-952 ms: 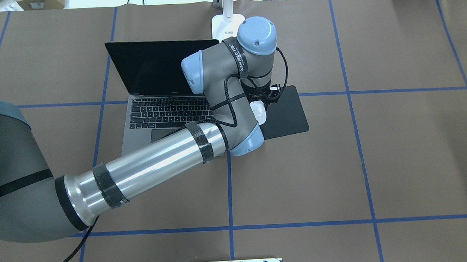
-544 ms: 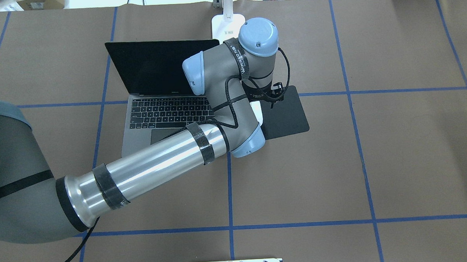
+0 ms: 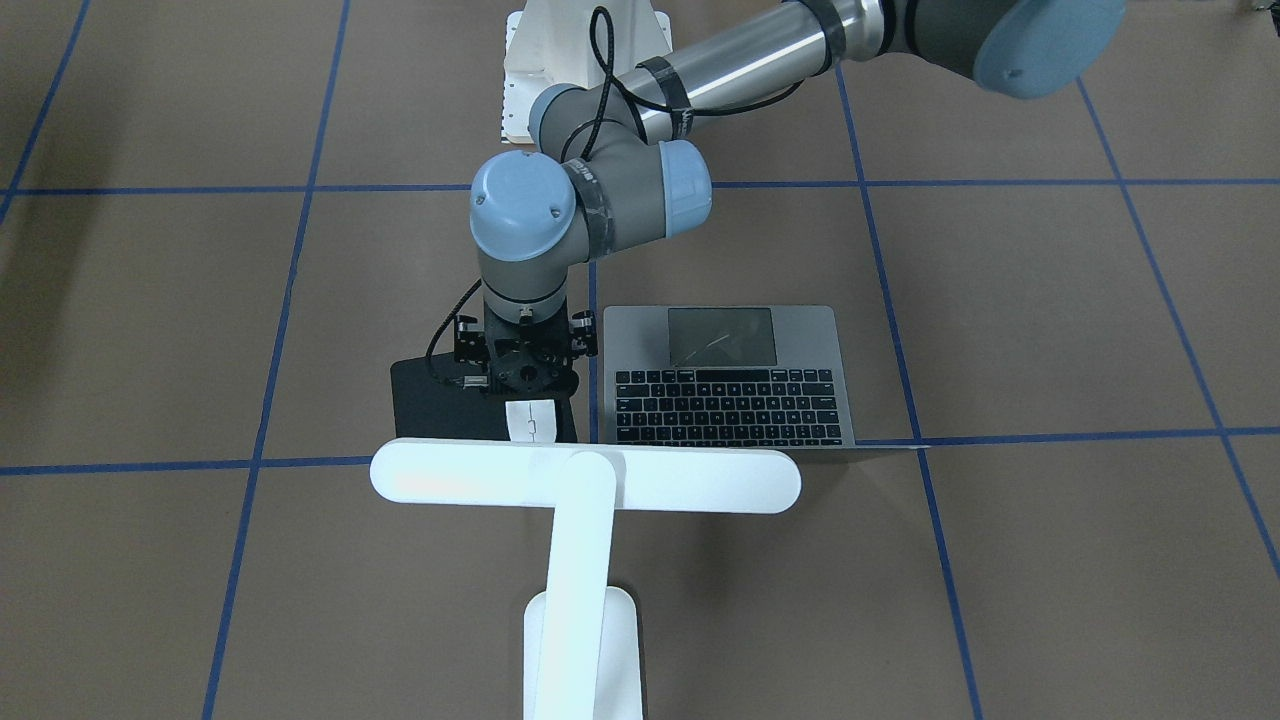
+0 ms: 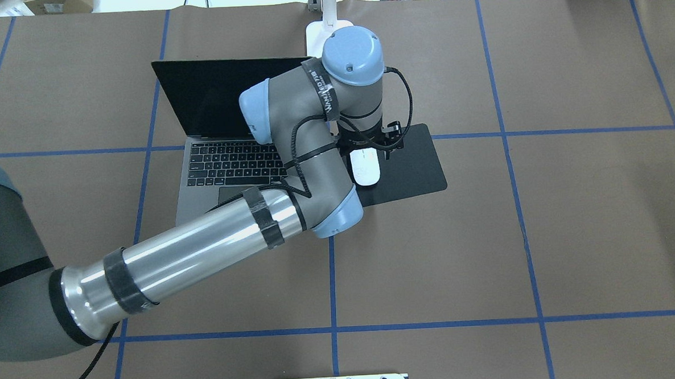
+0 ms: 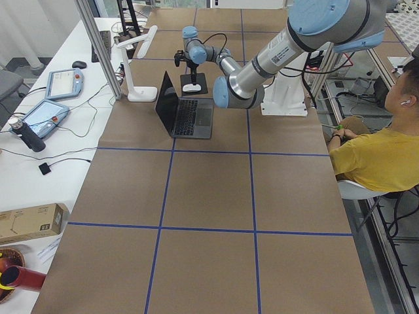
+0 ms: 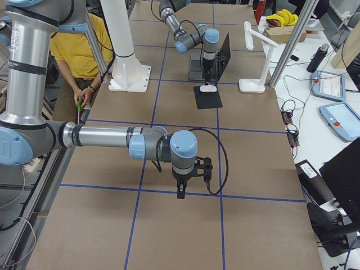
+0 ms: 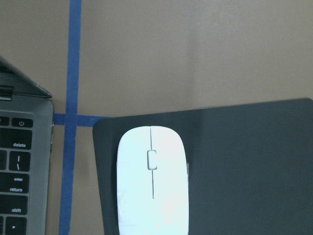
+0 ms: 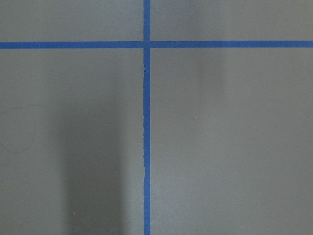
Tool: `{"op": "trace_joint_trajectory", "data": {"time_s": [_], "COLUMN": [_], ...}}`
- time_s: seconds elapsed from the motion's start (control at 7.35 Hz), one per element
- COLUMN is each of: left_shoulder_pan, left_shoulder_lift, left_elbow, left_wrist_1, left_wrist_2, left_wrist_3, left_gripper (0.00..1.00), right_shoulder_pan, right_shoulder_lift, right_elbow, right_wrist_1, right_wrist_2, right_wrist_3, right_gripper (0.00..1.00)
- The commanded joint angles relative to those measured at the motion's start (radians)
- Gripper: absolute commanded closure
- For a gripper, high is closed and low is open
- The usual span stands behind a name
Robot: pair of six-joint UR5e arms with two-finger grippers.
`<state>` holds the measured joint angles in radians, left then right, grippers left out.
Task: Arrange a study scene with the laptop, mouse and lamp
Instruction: 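Lower the white mouse onto the black mouse pad with the left gripper, then release the mouse and withdraw the left gripper away from the table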
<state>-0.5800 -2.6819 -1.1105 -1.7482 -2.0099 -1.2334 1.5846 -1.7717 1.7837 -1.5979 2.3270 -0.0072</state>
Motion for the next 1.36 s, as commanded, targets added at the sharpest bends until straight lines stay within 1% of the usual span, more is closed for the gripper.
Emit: {"op": "trace_joint_trajectory", "data": {"time_s": [0.0,0.14,0.27,0.41,0.54,0.68,0.82,0.95,1.09,1.22], "left_shoulder_pan": [-0.029,-0.04,-0.073,-0.11,-0.142,-0.19,-0.278,-0.394,-0.523,-0.64], "left_shoulder_lift": [0.202,0.347,0.466,0.602,0.742,0.854,0.966,1.052,1.132,1.216], "left_elbow": [-0.322,-0.526,-0.677,-0.807,-0.907,-0.966,-0.995,-0.987,-0.973,-0.947], "left_wrist_1": [0.111,0.186,0.225,0.231,0.23,0.227,0.219,0.216,0.213,0.213], "left_wrist_2": [-0.006,-0.004,-0.004,-0.006,-0.006,-0.01,-0.024,-0.114,-0.171,-0.199], "left_wrist_3": [0.084,0.173,0.249,0.326,0.407,0.511,0.664,0.834,1.015,1.142], "left_gripper": [0.0,0.0,0.0,0.0,0.0,0.0,0.0,0.0,0.0,0.0], "right_shoulder_pan": [0.0,0.0,0.0,0.0,0.0,0.0,-0.002,0.0,0.0,0.0], "right_shoulder_lift": [-0.003,-0.003,-0.003,-0.003,-0.003,-0.003,-0.002,-0.002,0.0,0.0], "right_elbow": [-0.001,-0.004,-0.006,-0.006,-0.007,-0.007,-0.01,-0.01,-0.01,-0.01], "right_wrist_1": [0.004,0.004,0.004,0.006,0.006,0.006,0.006,0.006,0.006,0.006], "right_wrist_2": [-0.006,-0.005,-0.005,-0.006,-0.008,-0.008,-0.008,-0.008,-0.008,-0.006], "right_wrist_3": [0.0,0.0,0.001,0.007,0.009,0.01,0.013,0.013,0.013,0.013], "right_gripper": [0.0,0.0,0.0,0.0,0.0,0.0,0.0,0.0,0.0,0.0]}}
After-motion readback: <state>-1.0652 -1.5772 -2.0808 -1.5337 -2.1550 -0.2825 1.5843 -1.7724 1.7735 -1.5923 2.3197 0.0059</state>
